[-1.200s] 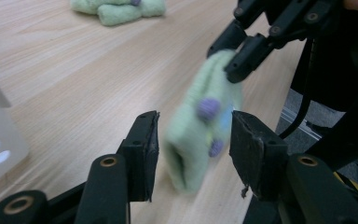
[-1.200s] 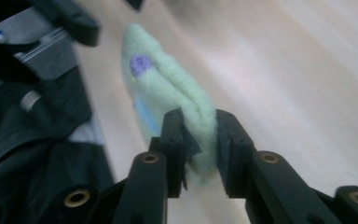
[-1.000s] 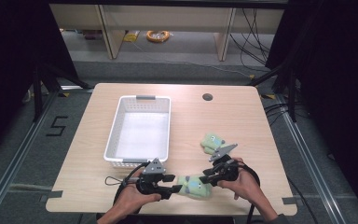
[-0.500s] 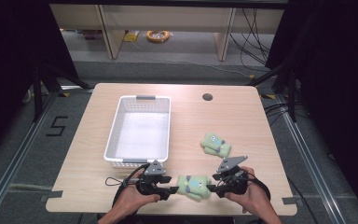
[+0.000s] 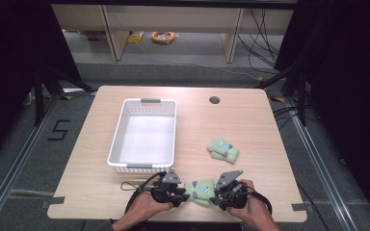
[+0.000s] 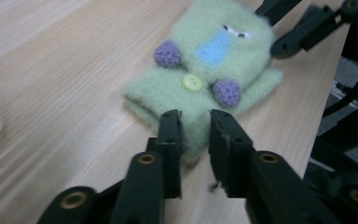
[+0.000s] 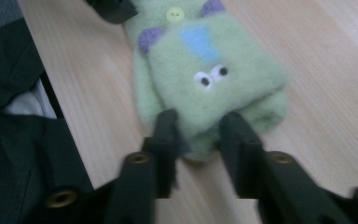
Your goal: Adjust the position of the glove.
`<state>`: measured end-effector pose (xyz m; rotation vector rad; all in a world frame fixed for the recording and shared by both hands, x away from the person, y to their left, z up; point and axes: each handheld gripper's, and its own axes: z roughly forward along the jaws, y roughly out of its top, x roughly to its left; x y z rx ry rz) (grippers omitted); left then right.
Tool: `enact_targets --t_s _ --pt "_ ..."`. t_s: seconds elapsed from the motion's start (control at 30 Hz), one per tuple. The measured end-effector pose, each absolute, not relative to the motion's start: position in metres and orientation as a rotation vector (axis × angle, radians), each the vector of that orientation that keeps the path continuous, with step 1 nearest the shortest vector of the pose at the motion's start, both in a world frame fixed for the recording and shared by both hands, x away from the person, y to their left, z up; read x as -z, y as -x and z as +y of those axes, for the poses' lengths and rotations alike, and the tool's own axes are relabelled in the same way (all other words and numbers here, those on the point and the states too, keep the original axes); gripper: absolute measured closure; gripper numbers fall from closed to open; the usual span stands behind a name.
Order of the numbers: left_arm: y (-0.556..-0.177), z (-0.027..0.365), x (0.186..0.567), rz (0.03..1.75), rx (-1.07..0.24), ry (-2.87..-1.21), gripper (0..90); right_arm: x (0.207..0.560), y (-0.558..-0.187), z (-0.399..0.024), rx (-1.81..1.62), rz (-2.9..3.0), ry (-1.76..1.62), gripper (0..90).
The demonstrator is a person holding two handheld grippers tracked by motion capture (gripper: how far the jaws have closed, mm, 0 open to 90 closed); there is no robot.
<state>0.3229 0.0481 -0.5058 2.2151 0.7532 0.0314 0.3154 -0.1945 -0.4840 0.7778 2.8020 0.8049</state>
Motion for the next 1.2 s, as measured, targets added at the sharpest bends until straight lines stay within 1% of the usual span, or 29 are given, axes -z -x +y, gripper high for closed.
enact_targets --t_s 0.07,0.1,0.2,0.23,0.37,0.47,0.6,0.63,0.67,0.7,0.73,0.77,0.87,0.97,1.0,1.1,1.2 --pt "-0.322 0.045 0.504 0.733 -0.038 -2.206 80.2 0.482 -0.317 -0.199 -0.789 2.809 -0.776 81.4" --pt "-0.322 0.044 0.504 0.748 -0.034 -2.202 81.4 0.482 -0.316 -0.201 -0.802 2.806 -0.784 82.7" --pt "-0.323 0.039 0.502 0.708 -0.043 -2.213 83.6 0.479 -0.315 -0.208 -0.789 2.818 -0.783 83.6" --pt "-0.322 0.037 0.503 0.720 -0.029 -2.203 83.7 0.480 -0.314 -0.209 -0.801 2.817 -0.779 83.5" --pt "-0.323 0.031 0.504 0.696 -0.038 -2.211 83.9 0.478 -0.309 -0.215 -0.789 2.816 -0.840 82.9" --pt "-0.321 0.029 0.504 0.714 -0.029 -2.201 84.0 0.479 -0.310 -0.219 -0.804 2.812 -0.807 82.0" --pt "-0.323 0.031 0.503 0.701 -0.021 -2.202 83.2 0.479 -0.312 -0.220 -0.818 2.818 -0.813 74.7" --pt "-0.322 0.031 0.503 0.724 -0.011 -2.193 80.7 0.480 -0.311 -0.219 -0.828 2.808 -0.834 69.8" --pt "-0.323 0.032 0.503 0.715 -0.006 -2.191 73.9 0.477 -0.310 -0.219 -0.836 2.805 -0.869 65.1" --pt "-0.323 0.032 0.502 0.743 0.013 -2.182 64.2 0.474 -0.312 -0.221 -0.846 2.790 -0.858 63.3" --pt "-0.323 0.033 0.500 0.756 0.032 -2.160 58.2 0.468 -0.312 -0.224 -0.865 2.767 -0.887 60.9" --pt "-0.324 0.035 0.498 0.770 0.036 -2.145 55.4 0.463 -0.317 -0.227 -0.904 2.742 -0.840 60.4" --pt "-0.327 0.040 0.489 0.755 -0.008 -2.127 52.7 0.450 -0.328 -0.235 -0.904 2.661 -0.891 59.0" --pt "-0.329 0.044 0.483 0.758 -0.037 -2.105 52.2 0.443 -0.350 -0.244 -0.857 2.586 -0.974 58.0" --pt "-0.329 0.045 0.481 0.782 -0.035 -2.095 51.7 0.440 -0.358 -0.246 -0.817 2.576 -0.998 57.7" --pt "-0.331 0.048 0.481 0.783 -0.041 -2.086 50.7 0.443 -0.380 -0.249 -0.788 2.541 -1.033 55.8" --pt "-0.330 0.051 0.482 0.802 -0.041 -2.094 50.6 0.446 -0.400 -0.248 -0.757 2.562 -1.010 55.9"
